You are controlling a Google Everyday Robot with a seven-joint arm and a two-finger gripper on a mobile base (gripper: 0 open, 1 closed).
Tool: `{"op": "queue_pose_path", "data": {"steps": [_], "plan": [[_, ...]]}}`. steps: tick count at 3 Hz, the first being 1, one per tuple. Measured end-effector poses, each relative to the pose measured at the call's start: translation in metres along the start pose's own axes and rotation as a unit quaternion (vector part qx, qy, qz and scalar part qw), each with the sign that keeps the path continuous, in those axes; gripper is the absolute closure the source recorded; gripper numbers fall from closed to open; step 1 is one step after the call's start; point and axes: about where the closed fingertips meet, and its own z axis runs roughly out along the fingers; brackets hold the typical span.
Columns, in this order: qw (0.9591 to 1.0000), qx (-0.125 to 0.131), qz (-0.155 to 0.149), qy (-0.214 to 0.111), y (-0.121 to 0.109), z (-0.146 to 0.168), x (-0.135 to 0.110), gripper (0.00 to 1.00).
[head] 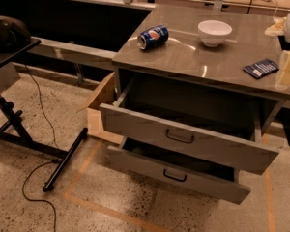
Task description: Place rxbar blueberry into white bowl
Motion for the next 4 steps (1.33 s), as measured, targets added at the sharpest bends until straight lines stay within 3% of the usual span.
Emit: {"op": "queue_pose_path", "data": {"steps": [1, 2, 3, 4], "plan": [[0.9997, 0.007, 0.003, 0.024, -0.008, 0.007, 0.016, 0.0], [0.9981, 0.015, 0.01, 0.059, -0.013, 0.003, 0.048, 0.0], [0.9973, 0.019, 0.005, 0.071, -0.013, -0.006, 0.077, 0.0], [0.9979, 0.011, -0.022, 0.06, -0.012, -0.007, 0.09, 0.0]]}}
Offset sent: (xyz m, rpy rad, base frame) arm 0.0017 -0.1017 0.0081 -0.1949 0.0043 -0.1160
